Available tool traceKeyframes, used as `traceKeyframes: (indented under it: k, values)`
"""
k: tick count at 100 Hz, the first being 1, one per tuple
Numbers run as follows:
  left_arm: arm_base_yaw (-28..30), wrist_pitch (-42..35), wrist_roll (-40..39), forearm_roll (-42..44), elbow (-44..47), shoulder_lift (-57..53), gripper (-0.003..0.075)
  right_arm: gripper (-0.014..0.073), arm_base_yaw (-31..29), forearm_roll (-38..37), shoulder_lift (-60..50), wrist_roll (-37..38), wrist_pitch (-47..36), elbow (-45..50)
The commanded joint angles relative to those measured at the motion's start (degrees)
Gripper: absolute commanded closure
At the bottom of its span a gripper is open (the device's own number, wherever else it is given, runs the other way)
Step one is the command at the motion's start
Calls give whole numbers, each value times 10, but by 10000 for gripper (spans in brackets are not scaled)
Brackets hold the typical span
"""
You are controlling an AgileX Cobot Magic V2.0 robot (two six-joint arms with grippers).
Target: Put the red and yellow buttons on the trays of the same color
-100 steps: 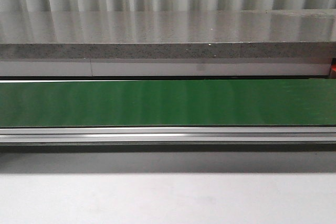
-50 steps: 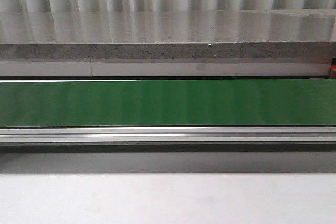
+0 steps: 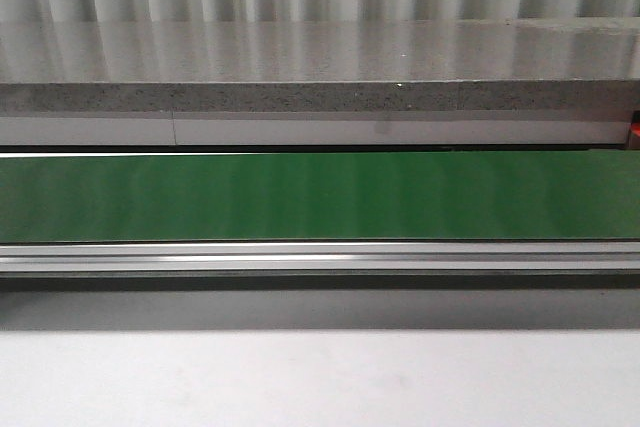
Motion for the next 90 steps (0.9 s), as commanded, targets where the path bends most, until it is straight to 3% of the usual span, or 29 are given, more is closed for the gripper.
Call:
traceKeyframes:
  k: [1,8,13,27,46,90]
  values:
    - [-4,-43,-1,-4,-15,2,288,661,1,-1,-2,-7,-38,-14]
    - [-4,-41,-1,-4,-15,2,183,661,1,-1,-2,-7,-38,-14]
    - [-4,-41,-1,-4,-15,2,160,661,1,-1,-2,-7,-38,-14]
    - [-3,-39,-9,3,-15,3,165,661,1,-1,-2,-7,-38,-14]
    - [29,-2,-151,103,-44,62,164,661,1,-1,-2,-7,-38,-14]
    - [155,-21,-193,88,-140,319,166,661,1,-1,-2,-7,-38,-14]
